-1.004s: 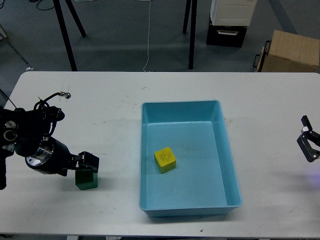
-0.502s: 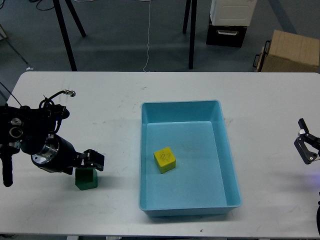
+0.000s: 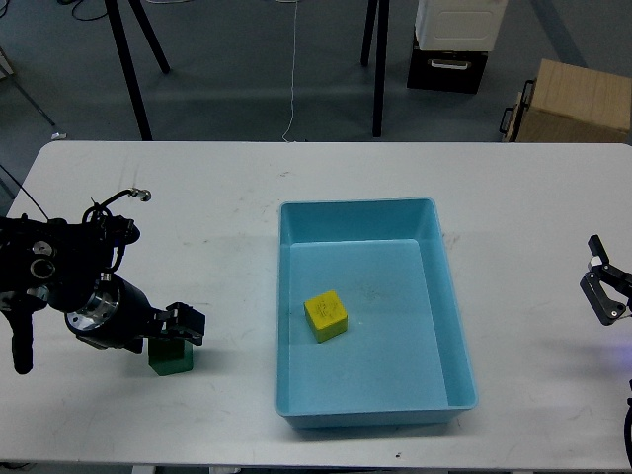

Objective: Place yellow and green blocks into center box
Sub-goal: 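Lower the left gripper around the green cube and close it, then lift the green cube with the left gripper and carry it over the yellow cube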

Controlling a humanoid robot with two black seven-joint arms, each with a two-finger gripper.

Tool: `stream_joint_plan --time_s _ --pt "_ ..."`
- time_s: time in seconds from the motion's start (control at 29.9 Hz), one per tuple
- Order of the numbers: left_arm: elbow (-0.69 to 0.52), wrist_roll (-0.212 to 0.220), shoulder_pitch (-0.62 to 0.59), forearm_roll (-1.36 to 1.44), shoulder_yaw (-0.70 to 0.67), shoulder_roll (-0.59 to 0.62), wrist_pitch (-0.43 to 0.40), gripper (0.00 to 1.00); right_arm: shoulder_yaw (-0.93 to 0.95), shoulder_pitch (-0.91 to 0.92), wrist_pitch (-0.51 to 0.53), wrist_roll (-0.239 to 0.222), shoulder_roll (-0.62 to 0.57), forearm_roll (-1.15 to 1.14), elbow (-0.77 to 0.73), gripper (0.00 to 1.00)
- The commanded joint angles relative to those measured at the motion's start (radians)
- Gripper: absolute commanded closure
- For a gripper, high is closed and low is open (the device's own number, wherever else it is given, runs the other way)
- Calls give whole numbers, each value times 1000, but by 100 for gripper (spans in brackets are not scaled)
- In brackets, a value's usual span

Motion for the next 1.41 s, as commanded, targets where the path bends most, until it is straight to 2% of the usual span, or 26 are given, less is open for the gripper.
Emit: stream_joint_plan --time_s 0.0,0.1,0.17,0.23,0.37,0.4,0.44,0.6,0.74,0.87,1.0,1.14,1.37 --pt "0 -1 8 -1 0 -3 0 20 1 0 0 1 0 0 -9 0" --pt "1 -6 19 2 -2 -3 0 32 1 0 0 1 0 0 -12 0" --pt "1 -9 25 19 -2 -1 0 50 1 -1 0 -1 0 0 -12 0" --pt "1 -9 34 63 -2 3 0 62 3 -1 0 1 0 0 -12 0" --pt "-6 -9 38 153 -2 18 0 74 4 -1 0 1 0 0 -12 0" --pt "-8 -8 38 159 -5 31 0 82 4 -1 0 1 0 0 -11 0" --pt "-10 -6 38 160 -11 38 0 100 6 -1 0 1 0 0 -11 0" --pt "-11 -3 10 162 -97 49 0 100 18 -3 0 1 0 0 -11 0" --pt "-11 -6 -171 107 -107 22 0 100 23 -1 0 1 0 0 -11 0" --pt "-11 -6 -371 -40 -98 -73 0 100 23 -1 0 1 0 0 -12 0" --pt "0 -5 -501 -100 -48 -243 0 100 26 -1 0 1 0 0 -12 0" --pt "53 -6 -527 -111 9 -432 0 100 41 -1 0 1 0 0 -12 0" --pt "147 -6 -486 -113 35 -638 0 100 63 -1 0 1 -2 2 -14 0"
